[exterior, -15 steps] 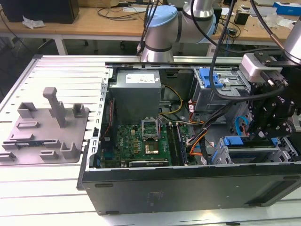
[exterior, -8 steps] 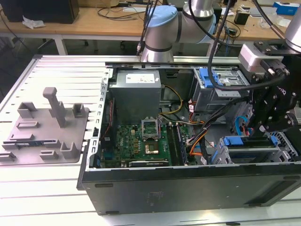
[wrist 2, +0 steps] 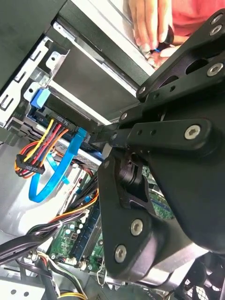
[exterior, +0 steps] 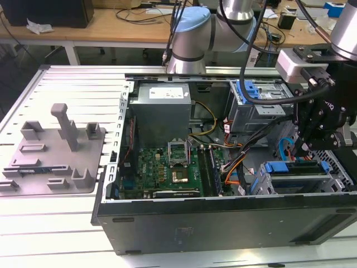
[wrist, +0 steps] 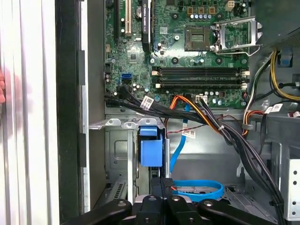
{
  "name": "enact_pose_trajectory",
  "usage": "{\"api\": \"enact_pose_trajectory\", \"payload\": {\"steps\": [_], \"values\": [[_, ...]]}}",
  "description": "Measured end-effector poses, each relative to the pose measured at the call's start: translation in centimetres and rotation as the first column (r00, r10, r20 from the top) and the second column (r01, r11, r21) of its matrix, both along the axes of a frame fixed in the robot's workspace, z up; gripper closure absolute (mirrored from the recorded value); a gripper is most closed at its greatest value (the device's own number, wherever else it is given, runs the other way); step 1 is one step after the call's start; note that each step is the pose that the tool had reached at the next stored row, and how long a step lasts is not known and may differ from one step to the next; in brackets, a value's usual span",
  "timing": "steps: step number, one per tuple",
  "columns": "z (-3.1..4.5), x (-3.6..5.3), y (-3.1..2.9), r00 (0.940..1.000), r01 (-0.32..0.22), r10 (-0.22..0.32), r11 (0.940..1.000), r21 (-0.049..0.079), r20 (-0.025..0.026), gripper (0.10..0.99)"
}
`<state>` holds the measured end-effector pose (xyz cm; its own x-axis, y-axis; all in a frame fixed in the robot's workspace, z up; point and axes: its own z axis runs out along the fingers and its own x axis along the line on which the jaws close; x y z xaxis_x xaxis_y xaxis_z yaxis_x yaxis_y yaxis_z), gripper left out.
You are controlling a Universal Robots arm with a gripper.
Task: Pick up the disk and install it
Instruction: 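Insert the second disk wire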
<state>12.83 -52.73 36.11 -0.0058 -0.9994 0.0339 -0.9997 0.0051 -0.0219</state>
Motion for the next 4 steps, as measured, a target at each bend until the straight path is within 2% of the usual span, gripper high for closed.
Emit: {"api": "enact_pose_trajectory", "payload": {"steps": [4], "values": [[0.00,0.00,0.00,1.0000,0.000,0.000,1.0000,0.000,0.0011,0.980]]}}
